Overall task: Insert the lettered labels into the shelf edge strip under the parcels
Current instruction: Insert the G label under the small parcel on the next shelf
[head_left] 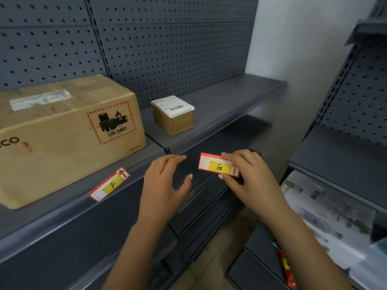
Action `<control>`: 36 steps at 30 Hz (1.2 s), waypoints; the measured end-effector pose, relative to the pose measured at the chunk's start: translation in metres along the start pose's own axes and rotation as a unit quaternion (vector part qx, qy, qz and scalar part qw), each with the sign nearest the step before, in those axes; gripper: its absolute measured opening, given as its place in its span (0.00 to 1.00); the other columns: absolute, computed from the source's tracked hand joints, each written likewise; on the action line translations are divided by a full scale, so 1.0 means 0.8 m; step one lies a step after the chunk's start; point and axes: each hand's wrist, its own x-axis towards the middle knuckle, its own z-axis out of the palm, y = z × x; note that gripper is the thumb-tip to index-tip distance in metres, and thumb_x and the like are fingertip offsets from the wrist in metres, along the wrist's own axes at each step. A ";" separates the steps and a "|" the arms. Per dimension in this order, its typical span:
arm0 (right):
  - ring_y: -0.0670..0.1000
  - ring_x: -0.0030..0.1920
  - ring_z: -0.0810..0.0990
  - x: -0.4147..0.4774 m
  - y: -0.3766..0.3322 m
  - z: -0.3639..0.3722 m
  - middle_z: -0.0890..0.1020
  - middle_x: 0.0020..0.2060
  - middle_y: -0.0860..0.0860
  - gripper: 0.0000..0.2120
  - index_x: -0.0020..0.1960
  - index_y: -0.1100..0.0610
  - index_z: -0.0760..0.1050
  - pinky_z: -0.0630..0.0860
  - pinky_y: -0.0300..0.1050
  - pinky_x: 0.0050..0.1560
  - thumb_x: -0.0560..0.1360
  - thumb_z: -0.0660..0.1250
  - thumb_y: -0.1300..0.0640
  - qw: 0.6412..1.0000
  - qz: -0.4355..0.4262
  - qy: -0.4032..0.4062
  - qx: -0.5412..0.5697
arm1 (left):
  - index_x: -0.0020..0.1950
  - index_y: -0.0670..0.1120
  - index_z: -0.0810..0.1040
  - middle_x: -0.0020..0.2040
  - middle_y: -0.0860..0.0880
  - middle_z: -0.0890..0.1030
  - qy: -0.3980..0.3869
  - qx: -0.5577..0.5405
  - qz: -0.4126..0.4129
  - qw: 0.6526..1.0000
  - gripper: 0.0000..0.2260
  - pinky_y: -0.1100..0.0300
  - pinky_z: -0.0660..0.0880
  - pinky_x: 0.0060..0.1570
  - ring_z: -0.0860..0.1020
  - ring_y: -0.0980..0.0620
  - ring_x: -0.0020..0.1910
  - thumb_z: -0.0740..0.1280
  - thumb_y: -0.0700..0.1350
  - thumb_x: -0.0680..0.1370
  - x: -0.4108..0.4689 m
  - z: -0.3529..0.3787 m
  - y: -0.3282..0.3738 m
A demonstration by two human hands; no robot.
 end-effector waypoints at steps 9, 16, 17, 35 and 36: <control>0.49 0.57 0.72 0.107 0.065 0.056 0.76 0.57 0.49 0.23 0.65 0.52 0.72 0.74 0.48 0.54 0.72 0.71 0.53 1.000 -0.003 -0.025 0.012 | 0.63 0.47 0.77 0.59 0.51 0.78 -0.004 0.106 0.030 0.994 0.20 0.63 0.62 0.62 0.74 0.52 0.58 0.74 0.44 0.72 0.074 0.075 -0.063; 0.48 0.56 0.72 0.159 0.093 0.090 0.75 0.56 0.49 0.23 0.65 0.53 0.72 0.73 0.45 0.52 0.71 0.72 0.53 0.998 -0.023 -0.023 0.045 | 0.67 0.44 0.76 0.65 0.48 0.77 0.018 0.143 0.064 0.987 0.22 0.56 0.65 0.67 0.73 0.51 0.63 0.72 0.44 0.73 0.088 0.112 -0.095; 0.48 0.56 0.72 0.163 0.094 0.094 0.75 0.56 0.49 0.24 0.65 0.53 0.72 0.72 0.44 0.52 0.71 0.71 0.52 0.998 -0.025 -0.023 0.052 | 0.67 0.43 0.75 0.65 0.47 0.77 0.025 0.157 0.071 0.985 0.22 0.55 0.64 0.68 0.73 0.50 0.64 0.71 0.44 0.74 0.087 0.116 -0.098; 0.49 0.57 0.72 0.202 0.127 0.110 0.75 0.57 0.50 0.24 0.66 0.53 0.72 0.71 0.43 0.52 0.71 0.72 0.56 0.988 -0.118 -0.049 0.086 | 0.60 0.42 0.81 0.62 0.45 0.80 0.105 0.225 0.112 0.962 0.12 0.47 0.70 0.65 0.78 0.47 0.59 0.70 0.43 0.77 0.094 0.140 -0.114; 0.49 0.57 0.72 0.203 0.127 0.111 0.75 0.57 0.50 0.24 0.66 0.53 0.72 0.71 0.43 0.52 0.71 0.72 0.56 0.987 -0.124 -0.051 0.085 | 0.60 0.42 0.81 0.62 0.45 0.80 0.107 0.228 0.112 0.961 0.12 0.47 0.69 0.66 0.77 0.47 0.60 0.70 0.43 0.77 0.094 0.141 -0.113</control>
